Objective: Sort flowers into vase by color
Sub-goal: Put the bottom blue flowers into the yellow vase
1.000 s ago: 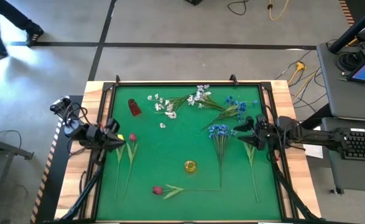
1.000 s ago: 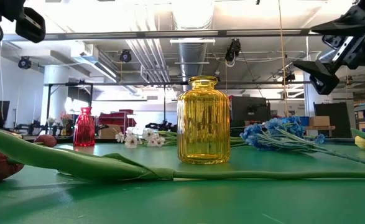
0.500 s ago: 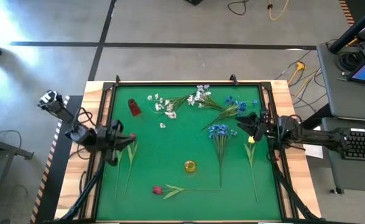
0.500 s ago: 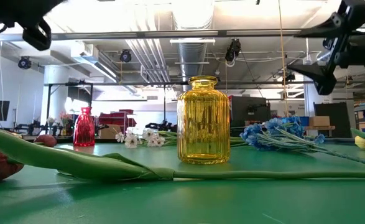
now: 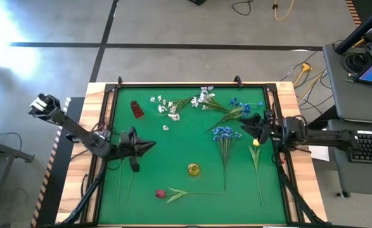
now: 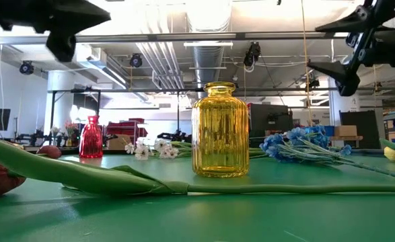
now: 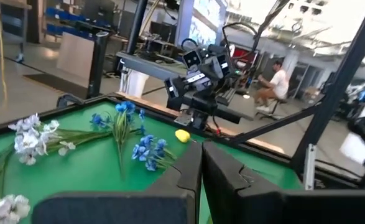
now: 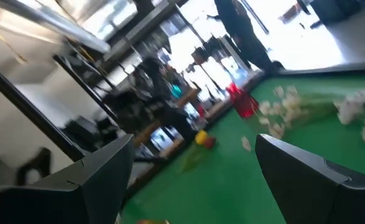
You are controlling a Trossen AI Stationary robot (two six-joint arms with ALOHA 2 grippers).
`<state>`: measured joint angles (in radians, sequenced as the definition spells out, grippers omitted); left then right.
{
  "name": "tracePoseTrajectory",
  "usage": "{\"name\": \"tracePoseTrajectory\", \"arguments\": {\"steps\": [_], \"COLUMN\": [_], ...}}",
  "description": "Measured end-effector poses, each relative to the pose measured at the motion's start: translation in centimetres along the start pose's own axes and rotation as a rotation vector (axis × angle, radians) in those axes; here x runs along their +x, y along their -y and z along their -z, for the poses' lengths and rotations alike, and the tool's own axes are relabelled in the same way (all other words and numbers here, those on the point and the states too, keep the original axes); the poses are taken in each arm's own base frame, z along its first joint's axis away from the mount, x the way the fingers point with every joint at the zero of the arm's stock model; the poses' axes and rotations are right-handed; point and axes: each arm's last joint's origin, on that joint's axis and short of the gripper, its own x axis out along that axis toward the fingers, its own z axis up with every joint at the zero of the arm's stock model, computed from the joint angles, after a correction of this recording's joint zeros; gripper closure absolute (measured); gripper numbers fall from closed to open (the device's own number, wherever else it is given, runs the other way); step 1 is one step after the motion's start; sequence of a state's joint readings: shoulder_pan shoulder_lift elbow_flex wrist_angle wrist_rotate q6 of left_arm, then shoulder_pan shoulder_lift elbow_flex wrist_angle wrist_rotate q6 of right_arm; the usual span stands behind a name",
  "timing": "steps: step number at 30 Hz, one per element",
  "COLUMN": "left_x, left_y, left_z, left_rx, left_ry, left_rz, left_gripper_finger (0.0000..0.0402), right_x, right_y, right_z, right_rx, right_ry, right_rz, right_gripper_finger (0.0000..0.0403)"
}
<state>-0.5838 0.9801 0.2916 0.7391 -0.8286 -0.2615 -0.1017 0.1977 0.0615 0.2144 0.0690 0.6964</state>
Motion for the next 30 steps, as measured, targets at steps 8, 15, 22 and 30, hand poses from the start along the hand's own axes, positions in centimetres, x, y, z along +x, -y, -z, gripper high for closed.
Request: {"name": "tracePoseTrajectory", "arguments": {"steps": [8, 15, 22, 30], "left_x": [1.5, 1.1, 0.1, 0.0], "left_y": [1.7, 1.0, 0.3, 0.8], "left_z": [0.0, 0.1, -1.1, -3.7], "left_rx": [0.019, -0.083, -0.119, 0.053], "left_ry": [-0.033, -0.135, -0.359, -0.467], "left_rz": [-0.012, -0.126, -0.224, -0.289], "left_gripper_finger": [0.0402, 0.0402, 0.0402, 0.0402], "right_x": [2.9, 4.2, 5.5, 7.2], "right_y": [-1.0, -2.0, -2.3, -2.7], "right_z": [-0.7, -1.7, -2.0, -1.8], "right_rx": [-0.024, -0.018, 0.112, 0.305], "right_ry": [-0.21, -0.536, -0.685, -0.852], "right_rz": [0.135, 0.433, 0.665, 0.841], "right_gripper_finger": [0.0076, 0.0076, 0.0076, 0.0076]}}
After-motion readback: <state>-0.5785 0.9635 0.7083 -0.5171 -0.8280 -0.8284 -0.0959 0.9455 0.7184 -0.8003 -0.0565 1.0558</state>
